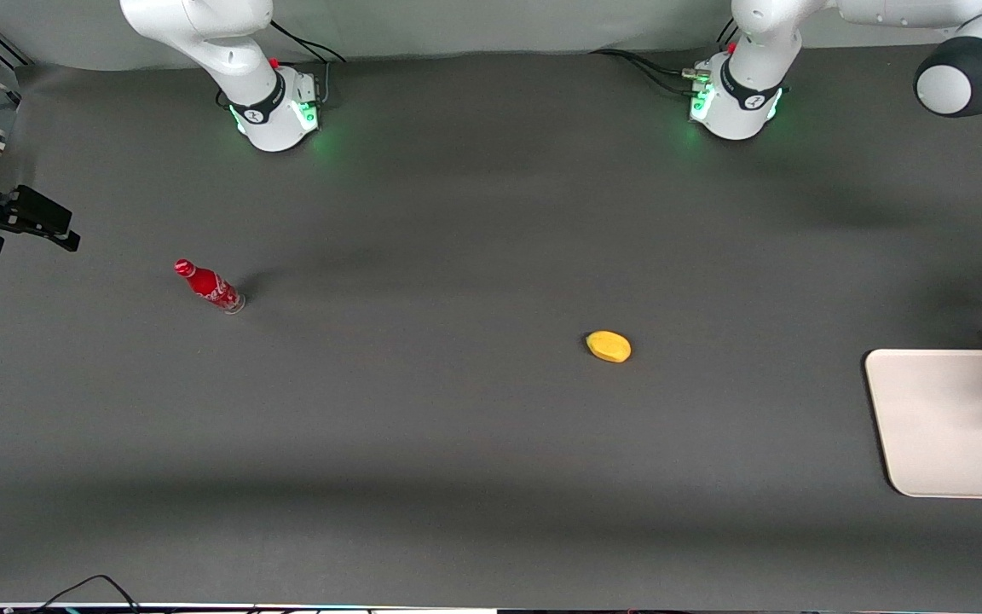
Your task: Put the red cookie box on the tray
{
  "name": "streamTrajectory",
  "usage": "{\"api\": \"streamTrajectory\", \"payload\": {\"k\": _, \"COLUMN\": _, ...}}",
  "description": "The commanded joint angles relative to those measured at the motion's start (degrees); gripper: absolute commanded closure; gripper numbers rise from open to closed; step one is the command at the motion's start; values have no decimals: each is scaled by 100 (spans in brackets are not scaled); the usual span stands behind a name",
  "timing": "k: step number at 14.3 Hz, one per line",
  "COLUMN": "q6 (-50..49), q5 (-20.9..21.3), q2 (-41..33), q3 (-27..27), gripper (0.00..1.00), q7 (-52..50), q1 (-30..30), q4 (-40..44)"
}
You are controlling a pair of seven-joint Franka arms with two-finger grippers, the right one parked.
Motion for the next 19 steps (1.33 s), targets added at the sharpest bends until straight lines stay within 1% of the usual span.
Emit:
{"api": "streamTrajectory", "payload": {"k": 1, "q6": -27, "q5": -101, "q2": 259, "q3": -8, "gripper": 100, "q7": 166, "q1": 53, "q4": 387}}
{"api": "streamTrajectory", "payload": {"k": 4, "q6": 192, "q5": -101, "q2": 311, "q3": -17, "gripper": 100, "q7": 157, "q1": 53, "q4": 369}}
{"api": "streamTrajectory", "payload": {"k": 5, "q6": 227, "q5": -101, "q2": 311, "q3": -17, "gripper": 80, "q7": 166, "q1": 44, "q4": 360}}
{"api": "streamTrajectory", "payload": {"k": 6, "q6": 228, "q5": -101, "q2": 311, "q3": -17, "gripper": 69, "q7": 166, "q1": 44, "q4": 360}}
{"api": "streamTrajectory", "payload": {"k": 7, "q6": 228, "q5": -101, "q2": 311, "q3": -17, "gripper": 50, "q7": 175, "q1": 44, "q4": 360}}
{"api": "streamTrajectory", "payload": {"k": 9, "q6": 228, "q5": -110, "q2": 312, "q3": -17, "gripper": 8, "q7": 192, "q1": 44, "q4": 351}}
{"api": "streamTrajectory", "payload": {"k": 10, "q6": 228, "q5": -153, "q2": 294, "q3": -17, "gripper": 0, "q7": 201, "q1": 44, "q4": 343}}
{"api": "streamTrajectory", "payload": {"k": 11, "q6": 193, "q5": -197, "q2": 242, "q3": -17, "gripper": 0, "q7": 184, "q1": 35, "q4": 308}}
{"api": "streamTrajectory", "payload": {"k": 13, "q6": -26, "q5": -277, "q2": -275, "q3": -17, "gripper": 0, "q7": 113, "q1": -9, "q4": -33}}
{"api": "streamTrajectory", "payload": {"k": 15, "q6": -726, "q5": -373, "q2": -872, "q3": -17, "gripper": 0, "q7": 96, "q1": -44, "q4": -228}}
{"api": "streamTrajectory", "payload": {"k": 17, "q6": -1596, "q5": -339, "q2": -1461, "q3": -17, "gripper": 0, "q7": -149, "q1": -228, "q4": -342}}
{"api": "streamTrajectory", "payload": {"k": 18, "q6": -1870, "q5": -295, "q2": -1821, "q3": -25, "gripper": 0, "q7": -238, "q1": -385, "q4": -499}}
{"api": "streamTrajectory", "payload": {"k": 19, "q6": -2116, "q5": -260, "q2": -2433, "q3": -25, "gripper": 0, "q7": -395, "q1": -691, "q4": -919}}
